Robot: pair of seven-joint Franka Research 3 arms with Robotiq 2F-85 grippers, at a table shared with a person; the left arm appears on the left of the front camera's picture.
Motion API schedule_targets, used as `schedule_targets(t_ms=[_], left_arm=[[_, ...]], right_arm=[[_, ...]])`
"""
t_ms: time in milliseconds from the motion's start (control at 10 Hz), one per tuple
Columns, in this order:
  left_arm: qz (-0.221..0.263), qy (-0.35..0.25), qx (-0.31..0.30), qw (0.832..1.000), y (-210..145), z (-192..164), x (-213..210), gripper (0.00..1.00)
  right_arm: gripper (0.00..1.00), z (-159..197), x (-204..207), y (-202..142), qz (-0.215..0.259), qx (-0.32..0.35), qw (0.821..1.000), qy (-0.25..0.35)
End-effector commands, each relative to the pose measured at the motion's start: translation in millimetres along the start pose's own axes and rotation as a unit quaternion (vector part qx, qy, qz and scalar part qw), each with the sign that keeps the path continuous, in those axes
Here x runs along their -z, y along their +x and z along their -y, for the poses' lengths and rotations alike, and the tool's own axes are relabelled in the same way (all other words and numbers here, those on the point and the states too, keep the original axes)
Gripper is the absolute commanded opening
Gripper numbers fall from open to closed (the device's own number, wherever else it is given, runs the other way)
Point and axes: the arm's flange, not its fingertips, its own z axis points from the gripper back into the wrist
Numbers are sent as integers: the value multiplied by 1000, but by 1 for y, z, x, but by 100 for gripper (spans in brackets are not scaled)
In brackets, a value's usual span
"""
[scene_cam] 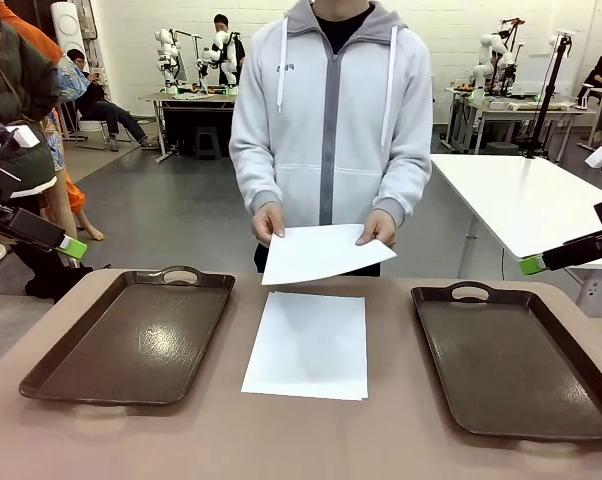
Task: Sort the A4 documents.
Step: Receive the A4 Paper.
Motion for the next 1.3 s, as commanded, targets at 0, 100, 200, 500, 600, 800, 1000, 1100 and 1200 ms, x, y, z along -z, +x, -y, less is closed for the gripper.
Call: schedule_targets(t_ms=[0, 100, 200, 500, 600, 800, 1000, 1100, 1200], left_arm=[[0, -3, 1, 1000, -1, -1, 0, 100], [0, -3, 1, 1000, -1, -1, 0, 100], [0, -3, 1, 1000, -1, -1, 0, 100], [0, -3, 1, 1000, -1, -1, 0, 100], [0, -3, 1, 1000, -1, -1, 0, 100], [0, -3, 1, 1000, -1, -1, 0, 100], [0, -3, 1, 1000, -1, -1, 0, 100], [0, -3, 1, 1000, -1, -1, 0, 100], [0, -3, 1, 1000, -1, -1, 0, 100]], right_arm=[[100, 0, 0, -1, 5, 2, 1000, 8], [100, 0, 0, -1, 5, 2, 1000, 8], [100, 0, 0, -1, 5, 2, 1000, 8], [100, 0, 0, -1, 5, 2, 1000, 8], [100, 0, 0, -1, 5, 2, 1000, 8], [100, 0, 0, -1, 5, 2, 1000, 8], [100, 0, 0, -1, 5, 2, 1000, 8], [100, 0, 0, -1, 5, 2, 1000, 8], [100, 0, 0, -1, 5, 2, 1000, 8]])
